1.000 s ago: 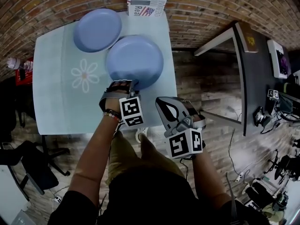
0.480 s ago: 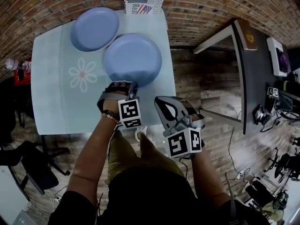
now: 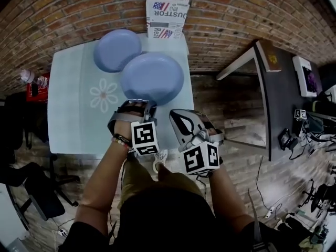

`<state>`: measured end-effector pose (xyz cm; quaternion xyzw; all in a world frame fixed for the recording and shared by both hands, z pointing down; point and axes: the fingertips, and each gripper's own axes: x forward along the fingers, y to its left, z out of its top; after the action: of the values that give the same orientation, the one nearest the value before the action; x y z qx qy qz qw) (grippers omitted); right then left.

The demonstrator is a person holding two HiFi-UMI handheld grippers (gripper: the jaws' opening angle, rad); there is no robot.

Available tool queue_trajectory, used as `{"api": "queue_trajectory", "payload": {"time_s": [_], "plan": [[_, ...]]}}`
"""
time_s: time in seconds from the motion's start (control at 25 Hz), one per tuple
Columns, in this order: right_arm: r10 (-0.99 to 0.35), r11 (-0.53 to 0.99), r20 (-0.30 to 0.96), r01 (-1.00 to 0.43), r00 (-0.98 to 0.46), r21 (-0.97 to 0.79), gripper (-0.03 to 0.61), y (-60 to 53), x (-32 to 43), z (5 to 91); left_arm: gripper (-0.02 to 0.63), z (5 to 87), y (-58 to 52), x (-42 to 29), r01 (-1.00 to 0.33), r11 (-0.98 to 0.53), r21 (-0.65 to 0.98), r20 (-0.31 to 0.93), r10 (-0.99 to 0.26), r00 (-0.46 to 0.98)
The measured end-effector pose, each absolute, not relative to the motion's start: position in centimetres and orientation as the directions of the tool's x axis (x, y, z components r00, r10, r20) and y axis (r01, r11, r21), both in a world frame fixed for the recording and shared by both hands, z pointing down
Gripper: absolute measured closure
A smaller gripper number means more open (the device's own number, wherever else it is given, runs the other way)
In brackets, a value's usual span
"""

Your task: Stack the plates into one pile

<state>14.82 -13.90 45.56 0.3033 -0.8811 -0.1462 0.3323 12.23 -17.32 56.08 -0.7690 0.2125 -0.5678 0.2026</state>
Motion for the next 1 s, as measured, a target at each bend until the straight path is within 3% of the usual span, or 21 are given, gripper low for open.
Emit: {"api": "queue_trajectory", "payload": {"time_s": [0.48,1.0], "plan": [[-0.645,0.748,0.399,-0.43,-0.652,0.505,0.543,-12.1,13.6,39.9,0.58,43.1,-14.3,9.4,-0.165,-0.686,-0.709,0.652,-0.726,0.218],[-0.641,0.736,0.363,-0.408,-0.676,0.54,0.543,-12.0,10.4,37.1,0.58,39.7,-13.4,5.3,-0.214,-0.61,-0.763,0.588,-0.792,0.162]]}}
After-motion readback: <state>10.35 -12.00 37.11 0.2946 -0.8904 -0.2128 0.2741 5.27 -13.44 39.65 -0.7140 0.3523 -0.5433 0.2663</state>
